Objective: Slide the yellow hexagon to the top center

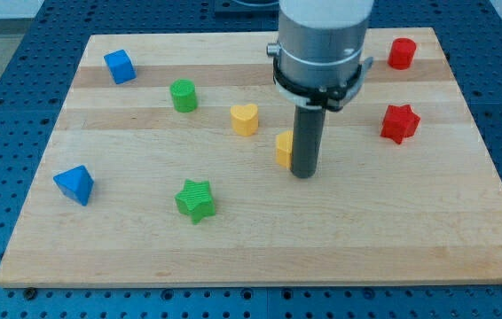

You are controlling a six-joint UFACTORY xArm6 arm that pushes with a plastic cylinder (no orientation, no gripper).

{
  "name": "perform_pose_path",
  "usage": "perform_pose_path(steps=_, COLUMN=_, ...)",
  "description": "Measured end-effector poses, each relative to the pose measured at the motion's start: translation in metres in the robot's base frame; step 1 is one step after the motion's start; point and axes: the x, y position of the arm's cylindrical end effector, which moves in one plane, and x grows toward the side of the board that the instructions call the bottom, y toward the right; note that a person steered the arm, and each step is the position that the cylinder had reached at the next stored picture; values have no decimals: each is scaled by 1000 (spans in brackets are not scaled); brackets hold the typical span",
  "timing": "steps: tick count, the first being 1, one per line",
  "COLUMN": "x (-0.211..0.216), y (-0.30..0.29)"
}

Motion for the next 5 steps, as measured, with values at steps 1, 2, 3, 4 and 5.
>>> perform_pose_path(steps=1, x=-43, y=-1)
perform_pose_path(steps=2, x=-83, y=-3)
perform_pose_path(steps=3, x=-107, y=-6)
perform_pose_path(steps=4, x=-78, y=9)
perform_pose_path(steps=5, x=-54, y=32)
